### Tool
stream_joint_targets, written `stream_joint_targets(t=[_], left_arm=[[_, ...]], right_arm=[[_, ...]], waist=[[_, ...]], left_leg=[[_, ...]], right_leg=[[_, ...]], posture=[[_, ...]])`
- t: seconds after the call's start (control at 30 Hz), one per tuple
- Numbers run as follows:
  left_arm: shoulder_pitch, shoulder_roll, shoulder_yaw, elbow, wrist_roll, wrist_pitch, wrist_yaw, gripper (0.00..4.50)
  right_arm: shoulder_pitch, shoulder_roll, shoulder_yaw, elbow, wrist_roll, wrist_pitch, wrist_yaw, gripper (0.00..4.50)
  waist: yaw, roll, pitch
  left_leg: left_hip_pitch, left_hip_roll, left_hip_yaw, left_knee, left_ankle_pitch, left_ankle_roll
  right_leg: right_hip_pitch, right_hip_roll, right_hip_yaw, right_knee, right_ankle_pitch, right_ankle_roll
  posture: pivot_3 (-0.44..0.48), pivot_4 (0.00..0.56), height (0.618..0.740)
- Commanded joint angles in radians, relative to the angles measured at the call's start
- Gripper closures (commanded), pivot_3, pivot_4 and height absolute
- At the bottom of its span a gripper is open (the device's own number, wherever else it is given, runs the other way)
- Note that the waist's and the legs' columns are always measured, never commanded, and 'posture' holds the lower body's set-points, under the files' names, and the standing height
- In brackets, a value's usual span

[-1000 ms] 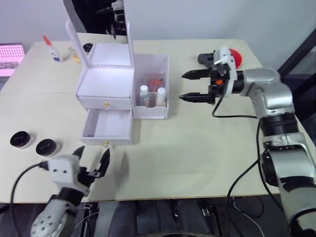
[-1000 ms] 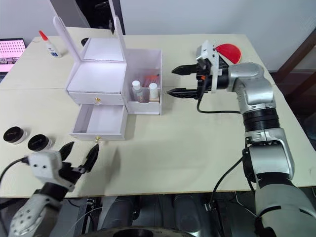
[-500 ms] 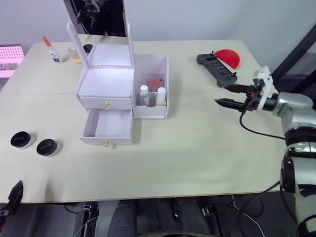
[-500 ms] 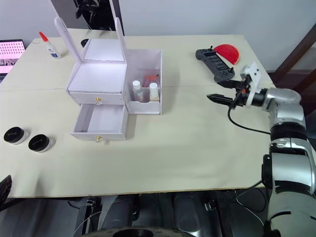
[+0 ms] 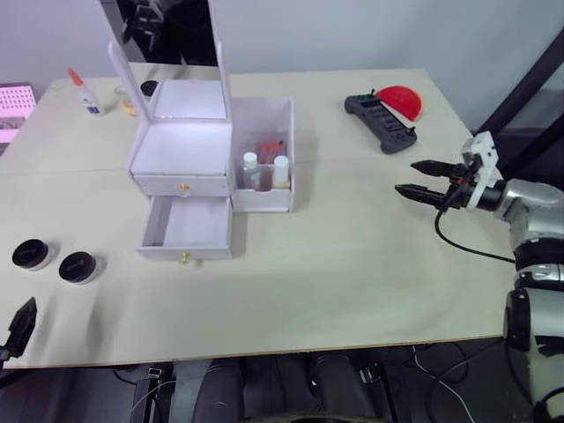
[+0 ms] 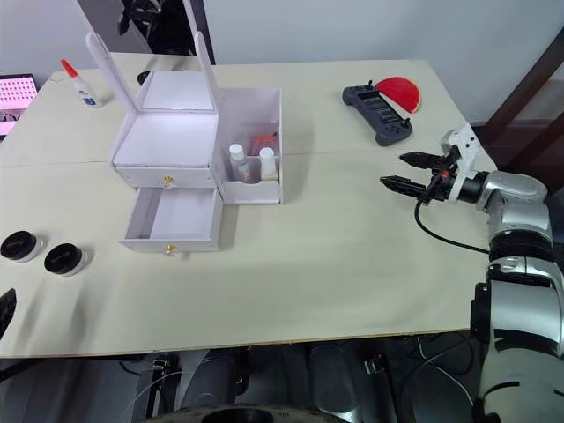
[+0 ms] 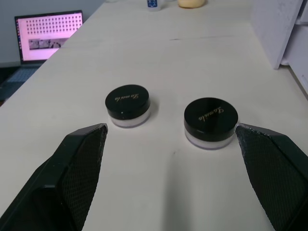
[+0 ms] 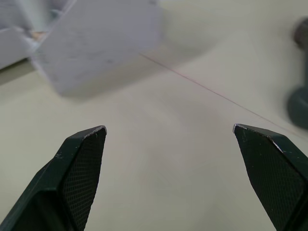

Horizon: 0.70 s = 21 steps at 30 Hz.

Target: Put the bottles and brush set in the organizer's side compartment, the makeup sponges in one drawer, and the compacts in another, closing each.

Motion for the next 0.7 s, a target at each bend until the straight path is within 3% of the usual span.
stream_joint_targets(t=[0.03,0.17,0.33,0.7], left_arm=[[0.004,0.015,0.009,-0.090,-0.019,0.034,0.026,0.06],[-0.002,0.018,-0.013,-0.172,-0.025,0.105,0.073,0.06],[-0.048,0.025,-0.061,-0.293,-0.029,0.228,0.203,0.06],[-0.055,0.024,-0.045,-0.360,-0.062,0.409,0.322,0.06]], right_arm=[[-0.081,0.006,0.048,-0.216,0.059,0.193,0.079,0.00],[-0.141,0.002,0.131,-0.424,0.092,0.427,0.122,0.00],[-0.218,0.007,0.172,-0.645,0.189,0.551,0.196,0.00],[-0.304,-0.018,0.271,-0.624,0.174,0.432,0.224,0.00]], waist=[[-0.001,0.001,0.000],[0.004,0.001,0.000],[0.017,0.001,0.001],[0.024,0.000,0.000]], left_leg=[[0.000,0.000,0.000,0.000,0.000,0.000],[0.000,0.000,0.000,-0.001,0.000,0.000],[-0.001,0.000,0.000,-0.003,0.000,0.000],[-0.001,0.000,0.000,-0.001,0.000,0.000]], right_leg=[[0.000,0.000,0.000,0.000,0.000,0.000],[-0.002,0.000,0.000,0.001,0.000,0.000],[-0.003,0.000,0.000,0.001,0.000,0.001],[-0.002,0.000,0.000,0.001,0.000,0.000]], posture=[[0.000,0.150,0.740],[0.000,0.150,0.740],[0.000,0.150,0.740],[0.000,0.150,0.740]])
